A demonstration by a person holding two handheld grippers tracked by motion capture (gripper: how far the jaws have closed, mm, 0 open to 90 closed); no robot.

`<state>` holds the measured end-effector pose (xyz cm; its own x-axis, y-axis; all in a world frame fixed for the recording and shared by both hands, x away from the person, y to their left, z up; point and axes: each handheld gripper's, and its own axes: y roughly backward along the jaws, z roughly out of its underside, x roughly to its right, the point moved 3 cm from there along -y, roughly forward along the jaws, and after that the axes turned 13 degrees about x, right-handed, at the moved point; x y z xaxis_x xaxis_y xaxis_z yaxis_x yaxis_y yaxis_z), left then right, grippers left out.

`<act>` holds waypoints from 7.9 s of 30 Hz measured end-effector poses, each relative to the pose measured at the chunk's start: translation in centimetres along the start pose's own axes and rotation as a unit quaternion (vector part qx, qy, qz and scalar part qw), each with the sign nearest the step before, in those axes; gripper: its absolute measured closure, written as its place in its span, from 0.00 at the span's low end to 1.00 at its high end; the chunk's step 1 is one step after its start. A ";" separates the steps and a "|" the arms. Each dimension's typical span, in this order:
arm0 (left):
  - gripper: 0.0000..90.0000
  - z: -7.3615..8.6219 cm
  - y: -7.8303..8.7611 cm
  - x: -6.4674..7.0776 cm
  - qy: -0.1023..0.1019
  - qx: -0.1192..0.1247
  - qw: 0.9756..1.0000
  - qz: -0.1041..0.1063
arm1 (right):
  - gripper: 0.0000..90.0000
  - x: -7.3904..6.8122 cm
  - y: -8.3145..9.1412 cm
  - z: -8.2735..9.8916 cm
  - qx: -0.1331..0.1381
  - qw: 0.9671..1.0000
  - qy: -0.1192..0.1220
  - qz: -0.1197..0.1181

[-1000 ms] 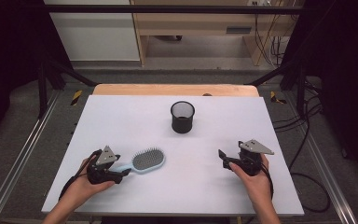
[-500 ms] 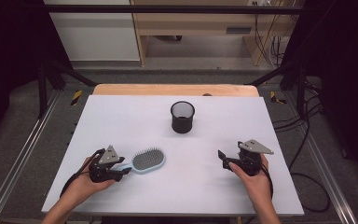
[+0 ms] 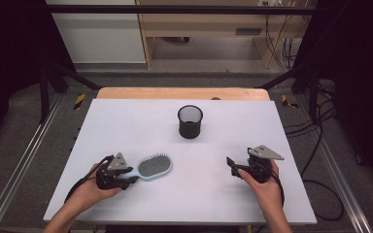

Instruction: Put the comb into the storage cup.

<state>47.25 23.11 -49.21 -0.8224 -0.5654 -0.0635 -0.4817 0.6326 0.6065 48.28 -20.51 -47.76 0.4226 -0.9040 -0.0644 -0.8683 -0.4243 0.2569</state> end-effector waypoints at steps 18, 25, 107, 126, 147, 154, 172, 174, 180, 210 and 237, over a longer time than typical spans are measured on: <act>0.77 -0.5 0.0 0.7 -0.001 -0.017 1.000 -0.007 | 0.12 -0.1 0.0 0.0 -0.002 1.000 -0.002 -0.001; 0.77 -1.2 -0.2 0.4 0.004 0.011 1.000 -0.028 | 0.12 -0.2 -0.1 0.1 -0.002 1.000 -0.001 -0.002; 0.77 -2.0 -0.5 -0.1 0.052 0.079 0.993 -0.063 | 0.12 -1.5 -0.6 0.0 -0.013 1.000 0.007 -0.021; 0.77 -3.0 -0.5 0.7 0.037 0.118 0.990 -0.074 | 0.08 -2.7 -1.0 0.0 -0.016 0.999 0.000 -0.039; 0.77 -5.3 -0.4 2.9 0.031 0.198 0.977 -0.078 | 0.06 -8.1 -1.6 -1.6 0.027 0.987 -0.085 -0.135; 0.77 -5.5 -0.2 3.4 0.026 0.211 0.974 -0.075 | 0.05 -11.6 -2.9 -2.9 0.036 0.978 -0.101 -0.180; 0.77 -5.8 -0.6 4.3 0.015 0.220 0.973 -0.072 | 0.05 -14.9 -5.5 -4.8 0.044 0.962 -0.151 -0.225; 0.77 -5.9 -0.5 4.3 0.015 0.222 0.972 -0.072 | 0.05 -14.9 -5.6 -4.8 0.043 0.960 -0.158 -0.225; 0.77 -6.0 -0.4 4.4 0.011 0.229 0.971 -0.072 | 0.05 -15.2 -5.9 -5.0 0.044 0.958 -0.165 -0.230; 0.77 -6.7 0.0 5.4 -0.008 0.261 0.962 -0.082 | 0.19 -16.4 -7.5 -7.2 0.070 0.944 -0.210 -0.245; 0.77 -6.2 -0.1 4.7 0.012 0.266 0.960 -0.082 | 0.54 -16.6 -7.6 -8.2 0.082 0.933 -0.235 -0.261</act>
<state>45.37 17.11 -44.65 -0.7180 -0.6885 -0.1021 -0.6961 0.7113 0.0980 50.00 -1.83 -40.79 0.6716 -0.4799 -0.5645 -0.6211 -0.7801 -0.0756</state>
